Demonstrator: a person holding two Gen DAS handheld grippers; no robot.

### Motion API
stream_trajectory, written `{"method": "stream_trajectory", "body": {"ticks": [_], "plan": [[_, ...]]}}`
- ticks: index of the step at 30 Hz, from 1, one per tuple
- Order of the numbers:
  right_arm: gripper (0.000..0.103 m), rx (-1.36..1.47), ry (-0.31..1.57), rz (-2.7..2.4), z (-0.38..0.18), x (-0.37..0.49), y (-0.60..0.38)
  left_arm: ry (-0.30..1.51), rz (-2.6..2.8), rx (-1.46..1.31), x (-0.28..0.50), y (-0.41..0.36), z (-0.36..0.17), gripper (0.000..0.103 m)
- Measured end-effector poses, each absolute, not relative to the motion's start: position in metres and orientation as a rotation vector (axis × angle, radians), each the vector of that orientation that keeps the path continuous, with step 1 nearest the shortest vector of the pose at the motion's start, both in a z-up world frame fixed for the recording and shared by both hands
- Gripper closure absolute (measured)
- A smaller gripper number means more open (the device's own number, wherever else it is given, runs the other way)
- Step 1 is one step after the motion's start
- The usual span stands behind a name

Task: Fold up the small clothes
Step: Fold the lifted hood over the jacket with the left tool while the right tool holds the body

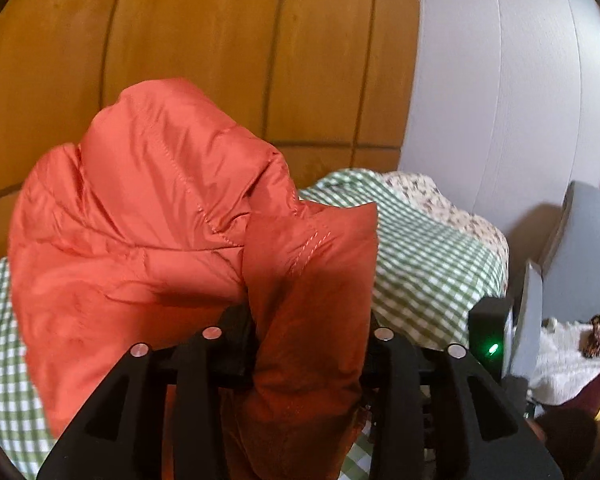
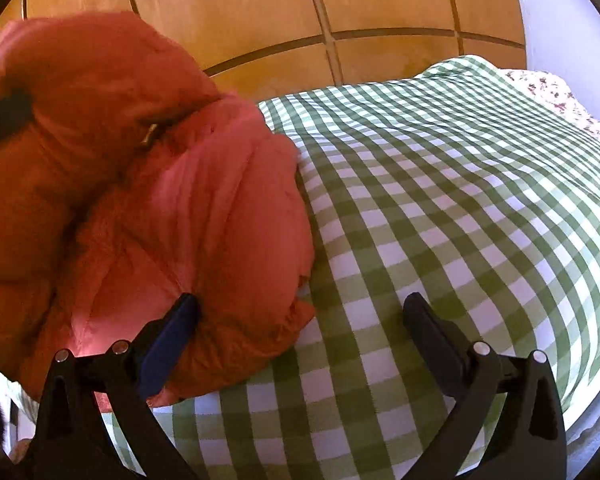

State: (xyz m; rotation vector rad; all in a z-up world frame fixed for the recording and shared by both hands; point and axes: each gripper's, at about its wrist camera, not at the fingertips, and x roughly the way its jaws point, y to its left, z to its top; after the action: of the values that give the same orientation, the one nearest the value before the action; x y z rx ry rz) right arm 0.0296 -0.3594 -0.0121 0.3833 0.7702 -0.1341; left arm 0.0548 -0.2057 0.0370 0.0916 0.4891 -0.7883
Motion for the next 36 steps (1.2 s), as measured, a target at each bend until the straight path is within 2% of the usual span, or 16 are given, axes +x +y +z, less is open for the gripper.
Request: {"method": "stream_trajectory", "body": {"ticks": [4, 9, 13, 20, 23, 24, 28, 32, 34, 36], "plan": [[0.002, 0.419, 0.741, -0.17, -0.002, 0.019, -0.38, 0.492, -0.822, 0.153, 0.051, -0.217, 0.019, 0.068], [0.002, 0.462, 0.575, -0.223, 0.056, 0.004, -0.404, 0.48, -0.844, 0.19, 0.048, -0.214, 0.009, 0.068], [0.002, 0.277, 0.487, -0.094, 0.121, 0.029, -0.376, 0.468, -0.839, 0.212, 0.045, -0.218, 0.005, 0.068], [0.002, 0.109, 0.509, 0.046, 0.169, 0.095, -0.318, 0.465, -0.836, 0.214, 0.043, -0.225, 0.002, 0.068], [0.002, 0.014, 0.583, 0.09, 0.163, 0.127, -0.302, 0.466, -0.836, 0.213, 0.043, -0.225, 0.002, 0.067], [0.002, -0.015, 0.617, 0.087, 0.158, 0.137, -0.299, 0.467, -0.841, 0.212, 0.042, -0.228, 0.001, 0.063], [0.002, -0.109, 0.774, 0.081, 0.123, 0.166, -0.293, 0.463, -0.847, 0.217, 0.039, -0.23, -0.002, 0.063], [0.002, -0.043, 0.795, 0.056, 0.098, 0.158, -0.312, 0.472, -0.867, 0.233, 0.03, -0.225, -0.005, 0.063], [0.002, -0.011, 0.784, 0.018, 0.09, 0.151, -0.323, 0.475, -0.899, 0.234, 0.022, -0.219, -0.003, 0.056], [0.002, -0.007, 0.77, -0.031, 0.083, 0.145, -0.332, 0.483, -0.93, 0.233, 0.016, -0.211, 0.002, 0.056]]}}
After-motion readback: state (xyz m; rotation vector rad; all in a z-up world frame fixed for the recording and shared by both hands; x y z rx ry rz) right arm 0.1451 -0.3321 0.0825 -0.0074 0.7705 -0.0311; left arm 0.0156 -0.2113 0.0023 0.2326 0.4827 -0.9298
